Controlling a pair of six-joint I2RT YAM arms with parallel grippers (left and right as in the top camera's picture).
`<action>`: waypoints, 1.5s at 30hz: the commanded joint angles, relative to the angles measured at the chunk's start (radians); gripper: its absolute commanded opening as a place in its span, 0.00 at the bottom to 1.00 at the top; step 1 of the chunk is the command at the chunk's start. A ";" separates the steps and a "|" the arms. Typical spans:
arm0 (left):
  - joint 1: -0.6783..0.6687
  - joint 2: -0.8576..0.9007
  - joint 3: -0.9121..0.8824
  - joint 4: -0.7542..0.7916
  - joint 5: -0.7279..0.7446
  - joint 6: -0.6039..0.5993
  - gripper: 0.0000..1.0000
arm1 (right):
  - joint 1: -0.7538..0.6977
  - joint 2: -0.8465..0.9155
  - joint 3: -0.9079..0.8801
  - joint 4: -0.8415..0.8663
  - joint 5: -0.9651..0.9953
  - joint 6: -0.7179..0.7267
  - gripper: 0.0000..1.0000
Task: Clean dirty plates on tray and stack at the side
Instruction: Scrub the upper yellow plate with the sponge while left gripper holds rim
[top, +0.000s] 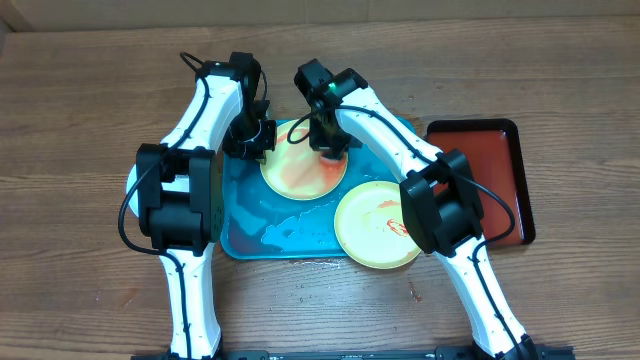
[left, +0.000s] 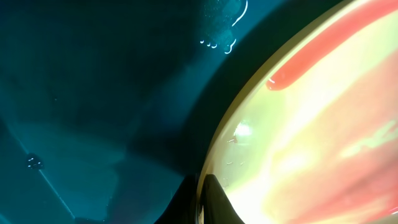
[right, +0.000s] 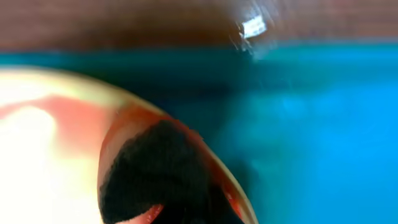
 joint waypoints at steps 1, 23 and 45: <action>0.000 -0.017 -0.009 0.006 -0.018 0.005 0.04 | -0.019 0.023 -0.010 0.084 -0.129 -0.130 0.04; 0.000 -0.017 -0.009 0.014 -0.018 0.008 0.04 | -0.045 0.051 0.033 -0.223 -0.393 -0.312 0.04; 0.000 -0.017 -0.009 0.019 -0.007 0.008 0.04 | 0.012 0.093 0.042 -0.005 -0.514 -0.240 0.04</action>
